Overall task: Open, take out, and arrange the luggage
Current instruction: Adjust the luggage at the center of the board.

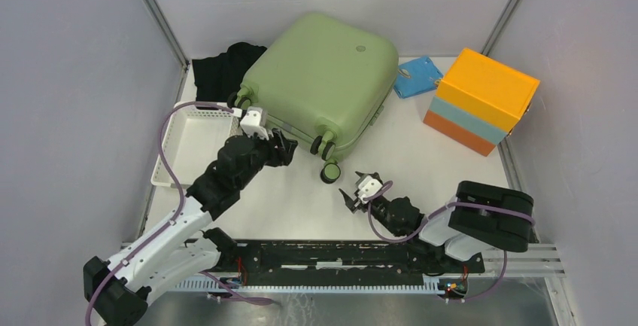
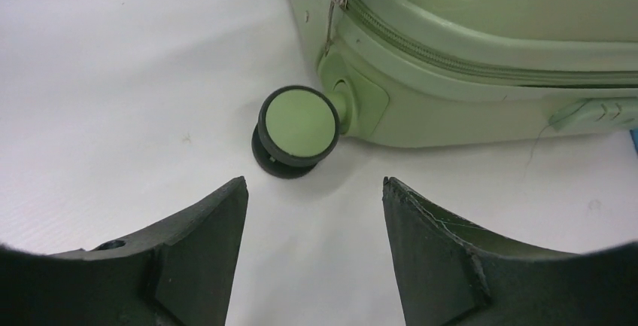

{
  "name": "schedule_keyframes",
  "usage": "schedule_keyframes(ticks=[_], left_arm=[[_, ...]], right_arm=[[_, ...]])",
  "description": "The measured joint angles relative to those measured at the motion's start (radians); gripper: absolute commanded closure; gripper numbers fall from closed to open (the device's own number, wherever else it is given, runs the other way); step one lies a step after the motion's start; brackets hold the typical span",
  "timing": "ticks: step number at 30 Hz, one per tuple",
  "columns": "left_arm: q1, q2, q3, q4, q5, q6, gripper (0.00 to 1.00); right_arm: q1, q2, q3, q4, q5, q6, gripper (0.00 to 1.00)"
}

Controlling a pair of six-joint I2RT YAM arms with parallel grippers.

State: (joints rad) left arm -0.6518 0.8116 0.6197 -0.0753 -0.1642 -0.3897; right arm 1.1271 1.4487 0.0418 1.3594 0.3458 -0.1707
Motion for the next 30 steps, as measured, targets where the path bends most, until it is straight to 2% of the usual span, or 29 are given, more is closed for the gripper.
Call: schedule_keyframes(ticks=[7, 13, 19, 30], left_arm=[[0.000, -0.004, 0.139, -0.218, -0.077, 0.068, 0.30], [0.000, -0.052, 0.142, -0.335, -0.152, 0.108, 0.30], [0.000, -0.111, 0.142, -0.350, -0.183, 0.112, 0.30], [0.000, -0.159, 0.142, -0.351, -0.201, 0.112, 0.30]], right_arm=[[0.135, 0.191, 0.161, 0.150, 0.269, -0.058, 0.30], [0.197, 0.358, 0.279, 0.180, 0.425, -0.146, 0.36], [0.209, 0.484, 0.377, 0.180, 0.529, -0.194, 0.40], [0.210, 0.615, 0.571, 0.180, 0.659, -0.216, 0.44]])
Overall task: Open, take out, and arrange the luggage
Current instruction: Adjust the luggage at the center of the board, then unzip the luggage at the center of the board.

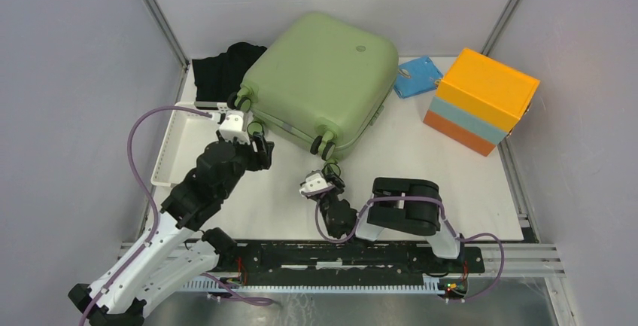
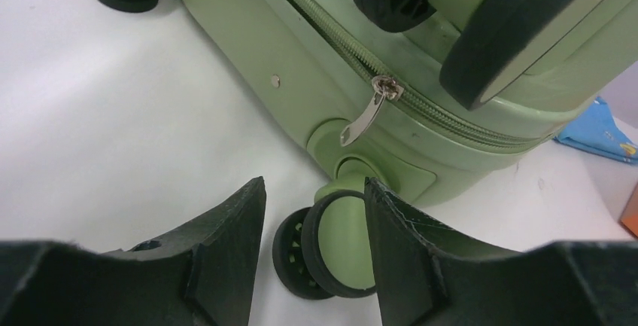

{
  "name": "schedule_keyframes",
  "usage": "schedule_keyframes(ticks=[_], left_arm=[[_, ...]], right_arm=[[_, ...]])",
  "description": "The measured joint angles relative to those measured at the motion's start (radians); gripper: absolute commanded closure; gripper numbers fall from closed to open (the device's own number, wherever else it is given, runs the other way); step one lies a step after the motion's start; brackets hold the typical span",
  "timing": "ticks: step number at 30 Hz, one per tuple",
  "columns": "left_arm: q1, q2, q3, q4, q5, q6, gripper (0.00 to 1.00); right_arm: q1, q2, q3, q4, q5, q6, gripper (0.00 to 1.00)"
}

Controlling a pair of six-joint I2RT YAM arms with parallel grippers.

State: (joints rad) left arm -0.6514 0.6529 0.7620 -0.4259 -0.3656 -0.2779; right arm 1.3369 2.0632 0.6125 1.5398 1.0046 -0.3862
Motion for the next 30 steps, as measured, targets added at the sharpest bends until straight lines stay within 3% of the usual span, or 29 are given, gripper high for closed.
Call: schedule_keyframes(ticks=[21, 26, 30], left_arm=[[0.000, -0.014, 0.000, 0.000, -0.008, 0.000, 0.30], [0.000, -0.013, 0.000, 0.000, -0.018, 0.000, 0.30], [0.000, -0.013, 0.000, 0.000, -0.023, 0.000, 0.30]], right_arm=[[-0.076, 0.146, 0.177, 0.000, 0.122, -0.010, 0.56], [-0.088, 0.155, 0.198, 0.002, 0.126, -0.021, 0.77], [-0.089, 0.155, 0.208, 0.004, 0.126, -0.028, 0.86]])
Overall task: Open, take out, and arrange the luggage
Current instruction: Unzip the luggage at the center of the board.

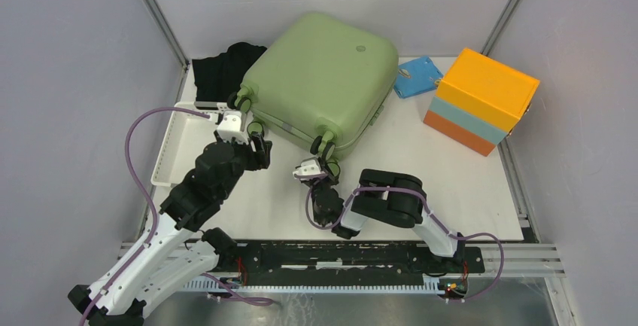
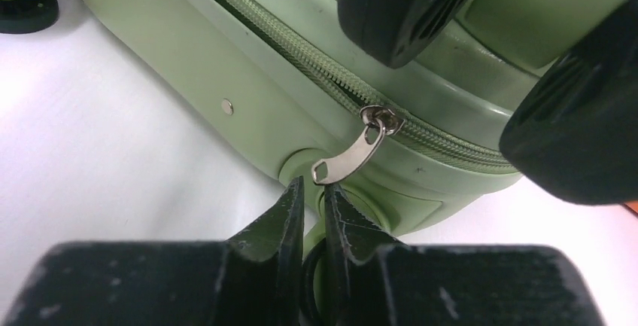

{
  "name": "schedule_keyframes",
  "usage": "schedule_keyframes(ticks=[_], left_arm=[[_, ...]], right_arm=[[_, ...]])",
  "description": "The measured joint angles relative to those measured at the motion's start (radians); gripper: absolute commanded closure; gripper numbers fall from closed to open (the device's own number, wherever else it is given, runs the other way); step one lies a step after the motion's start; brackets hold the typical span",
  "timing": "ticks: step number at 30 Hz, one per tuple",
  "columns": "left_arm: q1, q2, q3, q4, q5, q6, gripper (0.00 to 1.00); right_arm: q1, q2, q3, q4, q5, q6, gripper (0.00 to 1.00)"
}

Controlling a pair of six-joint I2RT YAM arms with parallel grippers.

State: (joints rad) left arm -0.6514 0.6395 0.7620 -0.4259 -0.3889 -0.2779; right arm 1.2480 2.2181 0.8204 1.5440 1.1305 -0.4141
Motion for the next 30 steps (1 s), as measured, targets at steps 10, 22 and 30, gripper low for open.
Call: schedule_keyframes(ticks=[10, 22, 30], left_arm=[[0.000, 0.000, 0.000, 0.000, -0.001, 0.000, 0.30], [0.000, -0.001, -0.004, 0.000, 0.004, 0.000, 0.30], [0.000, -0.001, -0.005, 0.000, 0.006, 0.000, 0.30]], right_arm=[[0.003, -0.033, -0.050, 0.002, -0.029, 0.049, 1.00], [0.014, -0.147, -0.232, 0.002, -0.096, 0.198, 1.00], [0.013, -0.196, -0.310, 0.002, -0.095, 0.216, 1.00]])
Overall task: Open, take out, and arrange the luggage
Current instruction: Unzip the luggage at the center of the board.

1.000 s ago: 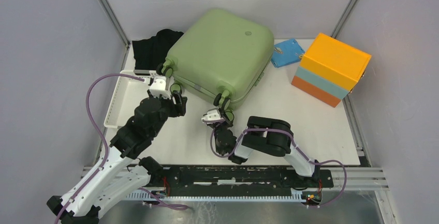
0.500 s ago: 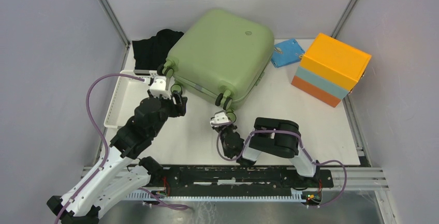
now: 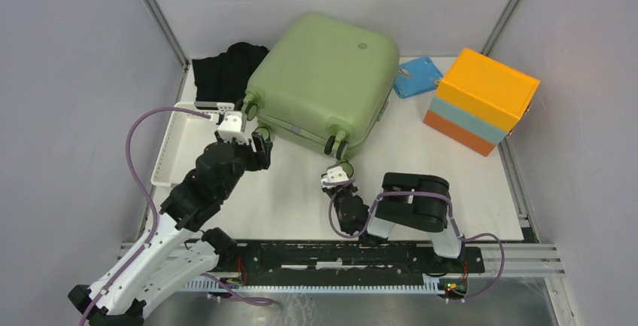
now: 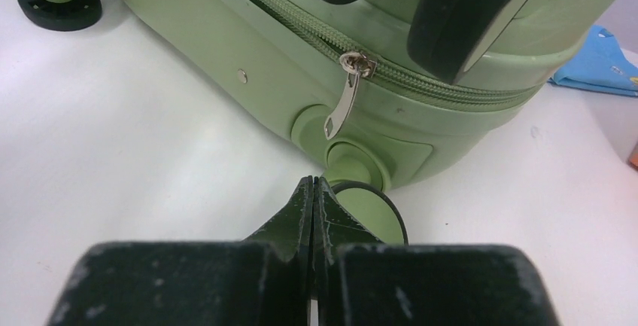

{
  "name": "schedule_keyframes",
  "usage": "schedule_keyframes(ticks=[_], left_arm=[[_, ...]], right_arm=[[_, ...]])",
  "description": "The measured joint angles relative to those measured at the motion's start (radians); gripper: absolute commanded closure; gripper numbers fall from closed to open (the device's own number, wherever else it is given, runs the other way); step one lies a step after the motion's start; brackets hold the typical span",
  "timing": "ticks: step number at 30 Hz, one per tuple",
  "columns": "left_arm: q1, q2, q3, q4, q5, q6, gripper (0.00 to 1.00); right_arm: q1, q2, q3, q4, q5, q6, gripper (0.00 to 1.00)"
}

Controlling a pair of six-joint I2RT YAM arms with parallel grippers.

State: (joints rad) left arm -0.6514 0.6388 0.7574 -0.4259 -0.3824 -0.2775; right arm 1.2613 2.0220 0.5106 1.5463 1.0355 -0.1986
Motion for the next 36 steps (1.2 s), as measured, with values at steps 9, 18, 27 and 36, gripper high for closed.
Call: schedule_keyframes(ticks=[9, 18, 27, 36], left_arm=[[0.001, 0.011, -0.014, 0.002, 0.002, 0.000, 0.25], [0.059, 0.075, -0.022, 0.007, 0.008, -0.012, 0.04], [0.346, 0.181, 0.028, 0.040, 0.075, -0.008, 0.02], [0.523, 0.435, 0.064, 0.153, 0.330, 0.082, 0.03]], right_arm=[[0.003, -0.019, -0.031, 0.000, 0.002, -0.081, 1.00], [0.013, -0.024, -0.051, 0.000, -0.005, -0.148, 1.00], [0.013, -0.048, -0.095, 0.000, -0.048, -0.149, 1.00], [0.008, -0.073, -0.135, 0.001, -0.091, -0.120, 1.00]])
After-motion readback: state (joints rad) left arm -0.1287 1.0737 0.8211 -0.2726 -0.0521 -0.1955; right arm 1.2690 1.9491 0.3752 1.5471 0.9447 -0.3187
